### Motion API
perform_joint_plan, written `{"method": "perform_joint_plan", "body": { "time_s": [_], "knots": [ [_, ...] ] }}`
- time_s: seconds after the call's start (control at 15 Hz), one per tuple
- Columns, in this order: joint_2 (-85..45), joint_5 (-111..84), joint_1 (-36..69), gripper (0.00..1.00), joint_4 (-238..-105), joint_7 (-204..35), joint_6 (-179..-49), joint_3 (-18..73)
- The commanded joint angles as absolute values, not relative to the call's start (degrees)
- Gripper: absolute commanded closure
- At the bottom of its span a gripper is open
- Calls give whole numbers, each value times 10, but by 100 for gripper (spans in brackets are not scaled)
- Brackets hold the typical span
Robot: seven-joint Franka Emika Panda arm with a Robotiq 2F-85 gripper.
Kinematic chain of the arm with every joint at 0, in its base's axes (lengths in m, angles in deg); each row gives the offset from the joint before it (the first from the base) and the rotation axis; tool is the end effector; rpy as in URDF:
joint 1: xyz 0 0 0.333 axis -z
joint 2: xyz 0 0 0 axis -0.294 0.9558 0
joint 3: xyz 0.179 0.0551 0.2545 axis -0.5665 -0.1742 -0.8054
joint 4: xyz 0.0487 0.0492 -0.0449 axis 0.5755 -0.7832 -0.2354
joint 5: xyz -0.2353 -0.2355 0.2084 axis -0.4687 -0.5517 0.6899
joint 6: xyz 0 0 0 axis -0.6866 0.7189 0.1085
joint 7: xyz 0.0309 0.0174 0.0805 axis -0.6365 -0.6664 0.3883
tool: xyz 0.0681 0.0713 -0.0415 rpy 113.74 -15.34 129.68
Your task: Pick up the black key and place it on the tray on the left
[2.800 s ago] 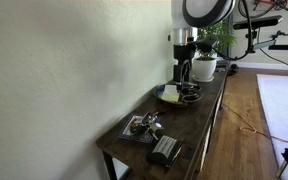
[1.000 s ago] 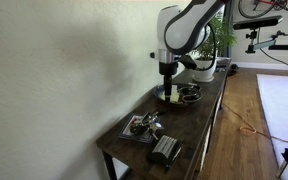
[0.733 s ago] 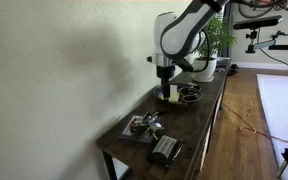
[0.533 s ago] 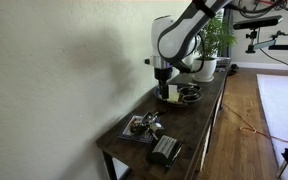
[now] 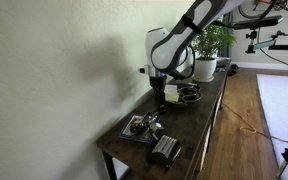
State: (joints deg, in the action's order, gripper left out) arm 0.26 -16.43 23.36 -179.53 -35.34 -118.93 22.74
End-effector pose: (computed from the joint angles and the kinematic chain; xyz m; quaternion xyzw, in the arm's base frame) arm 0.6651 -0.0661 0.2082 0.9279 0.3707 0.0068 0.0382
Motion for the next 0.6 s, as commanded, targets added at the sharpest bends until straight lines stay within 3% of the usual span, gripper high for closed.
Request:
{"method": "perform_joint_plan", "body": {
  "time_s": [0.0,0.33,0.4,0.53],
  "knots": [
    [27,-185,243,0,-1761,-328,-1160,217],
    [46,-200,242,0,-1740,-311,-1141,219],
    [48,-200,243,22,-1738,-306,-1137,218],
    [52,-199,243,33,-1734,-298,-1131,217]
  ]
}}
